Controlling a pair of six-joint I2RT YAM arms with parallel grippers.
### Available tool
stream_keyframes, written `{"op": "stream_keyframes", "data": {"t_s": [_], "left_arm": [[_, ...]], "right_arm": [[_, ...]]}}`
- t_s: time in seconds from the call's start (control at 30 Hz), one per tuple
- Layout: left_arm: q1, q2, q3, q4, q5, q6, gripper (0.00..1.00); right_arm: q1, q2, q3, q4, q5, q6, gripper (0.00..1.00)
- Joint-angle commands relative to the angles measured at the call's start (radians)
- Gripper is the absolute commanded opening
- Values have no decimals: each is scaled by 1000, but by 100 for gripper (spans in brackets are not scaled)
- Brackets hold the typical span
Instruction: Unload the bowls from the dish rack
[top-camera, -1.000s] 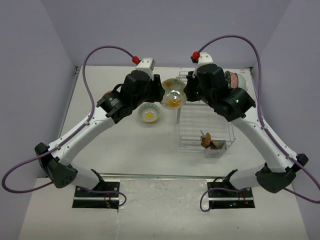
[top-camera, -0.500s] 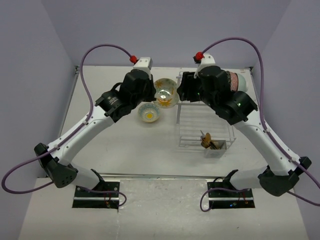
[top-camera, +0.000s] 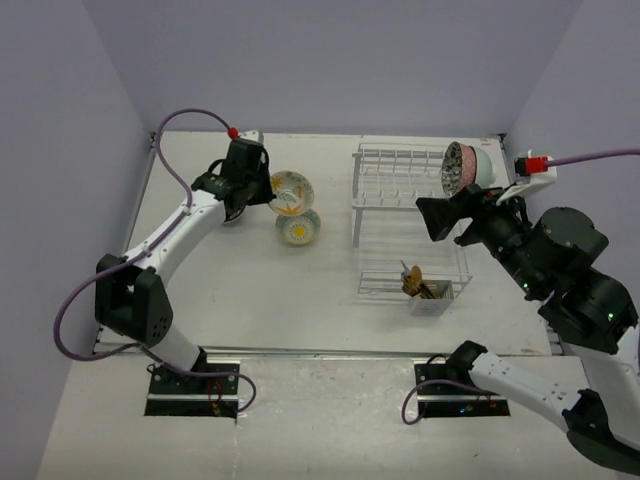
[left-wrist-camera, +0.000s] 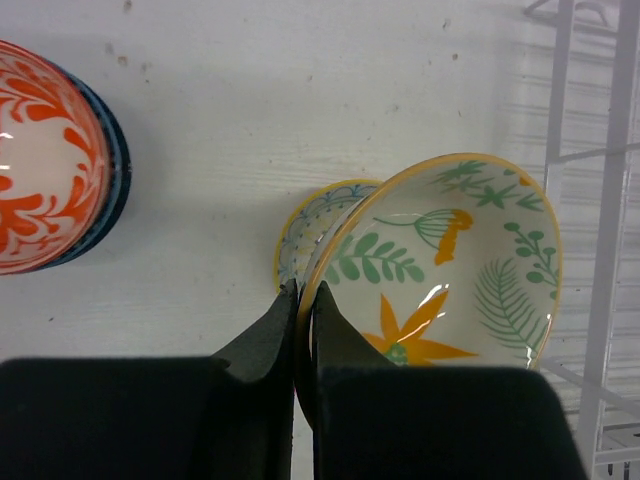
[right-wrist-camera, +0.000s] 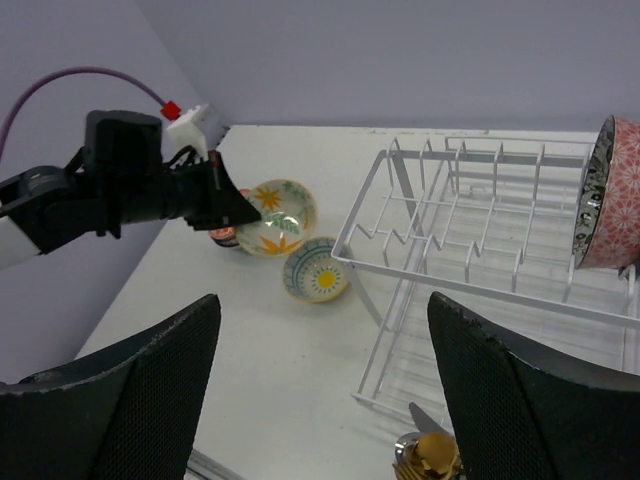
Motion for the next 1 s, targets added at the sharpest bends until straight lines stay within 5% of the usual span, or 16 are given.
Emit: {"op": "stream_keyframes", "data": {"t_s": [0.0,0.53,0.97], "left_arm": [[16,85,-4,144,147,-37,0],[49,231,-108,273,276,-41,1],[49,142,-150,271,273,-40,53]], "right_arm": [[1,-10,-64,4,-90,-10,85],[-1,-82,-159,23,-216,-35,91],[1,-32,-152,20,-139,-45,93]]}}
